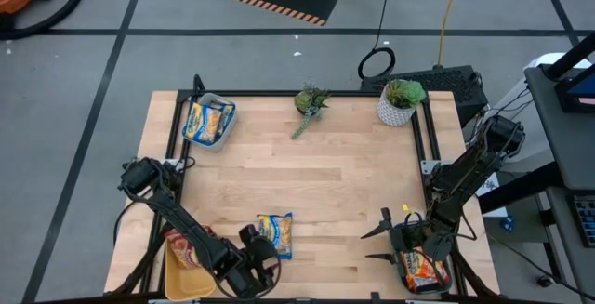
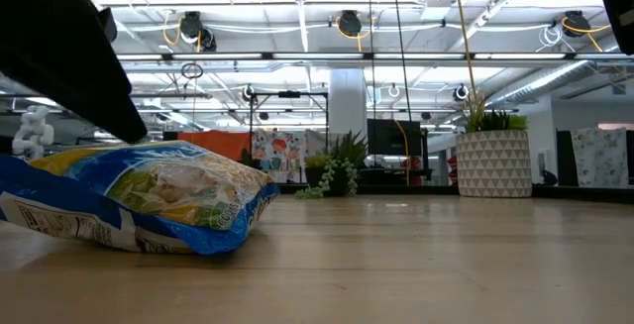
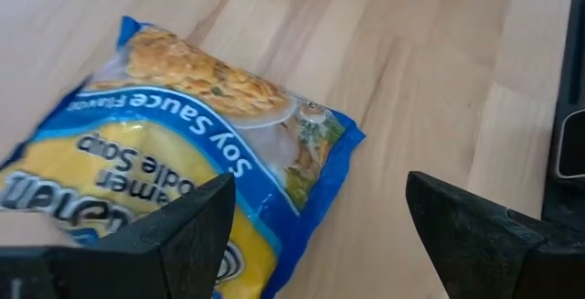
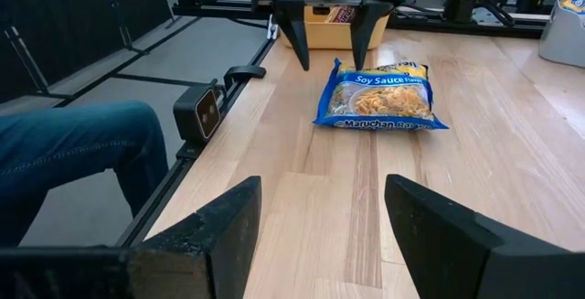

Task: Sort Maruchan noodles
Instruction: Put the blue noodle pack into the gray bin

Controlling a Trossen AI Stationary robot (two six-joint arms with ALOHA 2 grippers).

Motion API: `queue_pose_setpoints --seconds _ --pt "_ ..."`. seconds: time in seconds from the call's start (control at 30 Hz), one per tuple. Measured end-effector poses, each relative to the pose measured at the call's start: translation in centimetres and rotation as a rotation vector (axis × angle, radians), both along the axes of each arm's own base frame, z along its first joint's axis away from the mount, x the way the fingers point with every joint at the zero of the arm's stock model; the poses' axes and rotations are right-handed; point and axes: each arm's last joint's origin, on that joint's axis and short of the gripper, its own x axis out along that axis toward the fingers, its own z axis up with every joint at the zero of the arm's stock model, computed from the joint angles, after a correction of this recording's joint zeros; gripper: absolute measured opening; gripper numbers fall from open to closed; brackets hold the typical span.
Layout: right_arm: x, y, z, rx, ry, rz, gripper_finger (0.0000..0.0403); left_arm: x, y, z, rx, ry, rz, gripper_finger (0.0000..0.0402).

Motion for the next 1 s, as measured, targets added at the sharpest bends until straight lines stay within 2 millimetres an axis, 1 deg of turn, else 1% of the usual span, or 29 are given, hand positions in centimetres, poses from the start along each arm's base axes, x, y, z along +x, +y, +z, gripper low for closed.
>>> queue_pose_setpoints --seconds 0.23,0.57,1.0 --pt "0.0 0.0 -0.1 -0.006 0.003 0.0 0.0226 0.0 0.2 -1.1 -0.035 -0.039 0.0 0.0326" --pt "0.0 0.0 -0.1 -0.006 0.004 0.0 0.0226 0.8 1.5 -1.4 -0.005 -0.028 0.012 0.0326" --pt "0.0 0.0 -0.1 -0.006 0.004 0.0 0.0226 3.3 5.1 -1.5 0.112 -0.007 0.025 0.0326"
